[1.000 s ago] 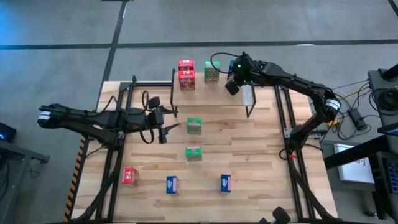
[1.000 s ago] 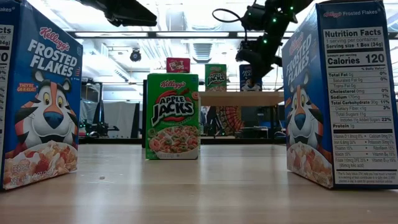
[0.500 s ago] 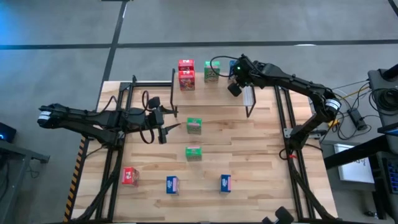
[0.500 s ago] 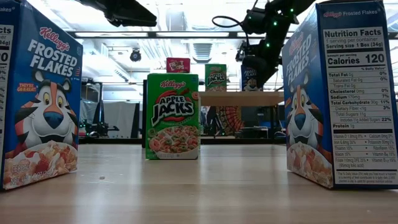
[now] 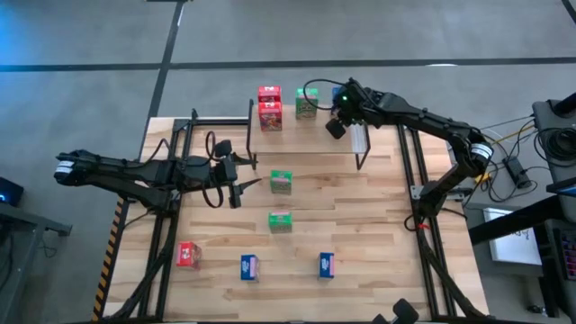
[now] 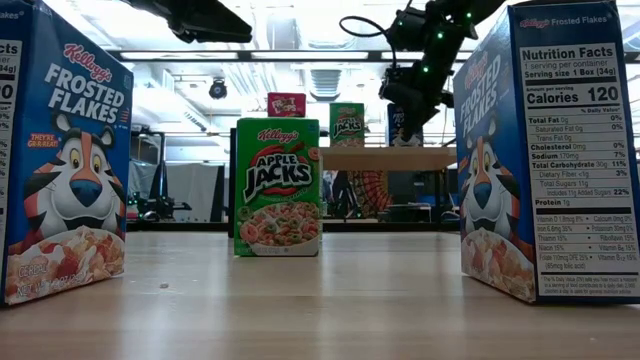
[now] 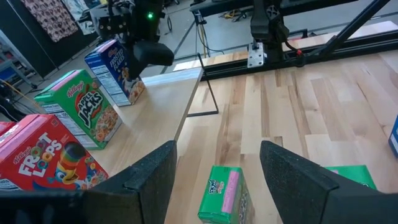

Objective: Stack cereal on shelf
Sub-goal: Put the top left blue cereal box on the shelf, then put the top green cereal box on the shelf

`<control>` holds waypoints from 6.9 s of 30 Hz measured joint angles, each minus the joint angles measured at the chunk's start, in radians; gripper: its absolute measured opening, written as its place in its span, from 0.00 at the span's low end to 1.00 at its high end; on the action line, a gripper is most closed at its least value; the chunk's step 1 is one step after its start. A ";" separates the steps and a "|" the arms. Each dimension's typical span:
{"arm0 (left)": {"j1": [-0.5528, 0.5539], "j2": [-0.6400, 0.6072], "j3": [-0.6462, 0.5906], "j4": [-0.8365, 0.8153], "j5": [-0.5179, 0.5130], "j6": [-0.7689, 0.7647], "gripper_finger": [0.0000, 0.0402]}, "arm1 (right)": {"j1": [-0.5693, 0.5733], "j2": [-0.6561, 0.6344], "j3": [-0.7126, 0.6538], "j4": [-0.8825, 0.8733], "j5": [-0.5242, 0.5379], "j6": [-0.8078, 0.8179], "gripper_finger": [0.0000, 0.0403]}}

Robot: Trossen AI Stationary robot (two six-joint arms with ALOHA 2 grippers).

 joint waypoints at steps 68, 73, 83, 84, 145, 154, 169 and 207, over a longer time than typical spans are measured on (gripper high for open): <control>0.054 0.357 0.133 0.011 0.083 -0.070 0.70 | 0.367 -0.663 -0.956 1.241 -0.446 -0.219 0.03; 0.111 0.425 0.181 -0.046 0.205 -0.010 0.72 | 0.367 -0.701 -0.978 1.225 -0.460 -0.228 0.03; 0.187 0.504 0.218 -0.098 0.273 0.094 0.72 | 0.366 -0.824 -1.063 1.247 -0.502 -0.246 0.03; 0.194 0.509 0.218 -0.100 0.281 0.094 0.72 | 0.365 -0.838 -1.066 1.250 -0.503 -0.245 0.03; 0.230 0.610 0.355 -0.274 0.324 0.045 0.40 | 0.365 -0.916 -1.096 1.246 -0.498 -0.246 0.03; 0.219 0.608 0.556 -0.380 0.440 0.086 0.40 | 0.365 -0.916 -1.096 1.246 -0.498 -0.245 0.03; 0.311 0.701 0.963 -0.539 0.449 0.225 0.40 | 0.364 -0.916 -1.096 1.246 -0.498 -0.244 0.03; 0.502 0.975 1.203 -0.645 0.449 0.288 0.40 | 0.364 -0.917 -1.096 1.246 -0.497 -0.253 0.03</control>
